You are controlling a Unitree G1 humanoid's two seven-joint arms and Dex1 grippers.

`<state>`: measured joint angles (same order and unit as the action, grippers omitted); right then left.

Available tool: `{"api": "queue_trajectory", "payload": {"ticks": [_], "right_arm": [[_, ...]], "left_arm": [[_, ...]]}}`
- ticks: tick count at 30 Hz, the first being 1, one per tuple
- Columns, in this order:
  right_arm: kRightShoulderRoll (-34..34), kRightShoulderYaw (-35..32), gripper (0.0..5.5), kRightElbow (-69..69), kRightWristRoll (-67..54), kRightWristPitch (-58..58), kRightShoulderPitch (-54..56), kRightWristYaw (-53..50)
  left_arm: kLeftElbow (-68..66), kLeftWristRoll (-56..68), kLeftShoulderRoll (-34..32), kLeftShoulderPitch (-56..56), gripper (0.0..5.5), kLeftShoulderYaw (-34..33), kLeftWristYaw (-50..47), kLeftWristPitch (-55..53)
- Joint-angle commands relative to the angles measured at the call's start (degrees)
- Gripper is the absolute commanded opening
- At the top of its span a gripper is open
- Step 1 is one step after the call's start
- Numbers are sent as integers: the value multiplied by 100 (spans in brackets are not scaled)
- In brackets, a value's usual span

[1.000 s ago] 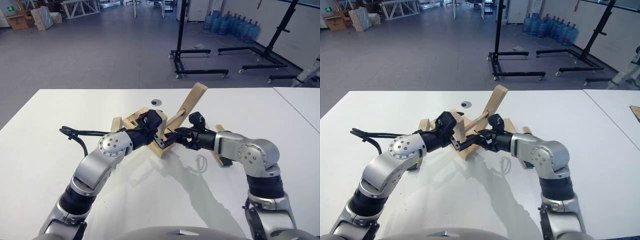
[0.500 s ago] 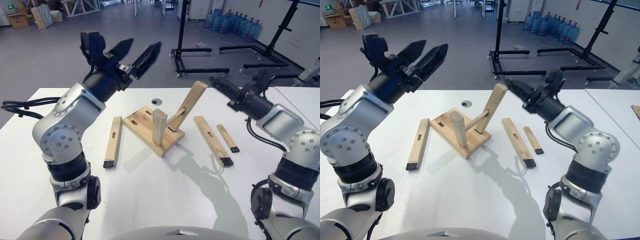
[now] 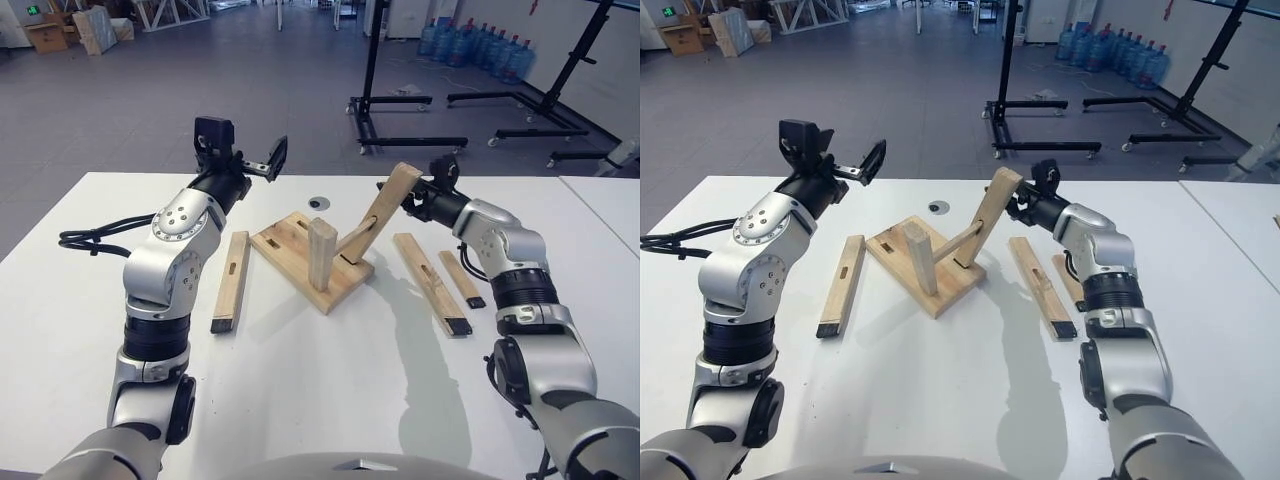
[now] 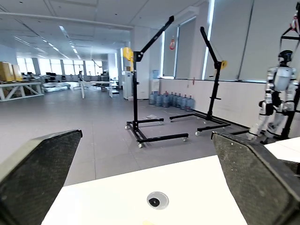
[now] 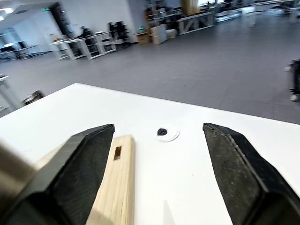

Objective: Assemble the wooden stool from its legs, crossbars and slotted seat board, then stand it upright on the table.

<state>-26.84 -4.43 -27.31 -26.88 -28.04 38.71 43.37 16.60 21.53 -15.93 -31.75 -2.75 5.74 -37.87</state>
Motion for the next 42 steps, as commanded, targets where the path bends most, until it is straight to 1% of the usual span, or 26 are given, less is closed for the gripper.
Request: {"api": "queue_trajectory", "payload": {"ticks": [1,3,5,8,11,15,18,19,21,24,26,29,32,34,35,37,39,41,42], "right_arm": [[-427,47,348,2282,-837,-1264,-1330,599],[-371,108,348,3223,-1143,-1678,-1761,461],[-141,139,348,3726,-1240,-1862,-2082,112],[153,28,348,3903,-1196,-1929,-2278,-436],[365,-276,348,3978,-1061,-1794,-2531,-1081],[1253,-668,348,4460,-552,-1315,-2857,-2780],[1795,-472,348,5075,5,-973,-3321,-3712],[1872,-325,348,5234,220,-857,-3490,-3875],[1996,-146,348,5471,528,-698,-3779,-4130],[2152,-84,348,5784,657,-671,-4022,-4338],[2203,38,348,5868,732,-667,-4114,-4375],[2342,169,348,5843,838,-586,-4092,-4471],[2487,44,348,5553,1072,-428,-3722,-4778],[2646,161,348,5511,1137,-443,-3618,-4896],[2732,327,348,5552,1117,-526,-3628,-4873],[2750,797,348,5616,878,-803,-3586,-4486],[2635,1230,348,5697,678,-1021,-3532,-4011],[2567,1308,348,5725,597,-1126,-3479,-3823],[2534,1295,348,5732,600,-1157,-3469,-3798]], "left_arm": [[20,-167,-168,273,506,-200,20,-37],[79,-198,-138,357,506,-243,-31,-71],[61,-249,-94,387,506,-196,-37,-66],[36,-338,-47,413,506,-162,-20,-48],[28,-406,-79,444,506,-237,-28,-18],[167,-1181,-376,816,506,-826,-676,438],[766,-1741,-269,1822,506,-961,-1107,428],[1101,-1858,-152,2269,506,-862,-1166,362],[1812,-1814,112,3318,506,-428,-1048,303],[2486,-1917,284,4666,506,-25,-934,389],[2753,-1837,399,4986,506,198,-832,459],[2623,-1934,480,4616,506,182,-865,526],[2463,-2223,541,4126,506,206,-1060,640],[2463,-2394,581,4024,506,438,-1064,728],[2490,-2487,526,4021,506,614,-976,822],[2504,-2586,458,4028,506,824,-833,937],[2440,-2679,328,3961,506,1184,-565,1019],[2299,-2723,311,3838,506,1382,-398,922],[2210,-2676,354,3808,506,1345,-381,823]]}}
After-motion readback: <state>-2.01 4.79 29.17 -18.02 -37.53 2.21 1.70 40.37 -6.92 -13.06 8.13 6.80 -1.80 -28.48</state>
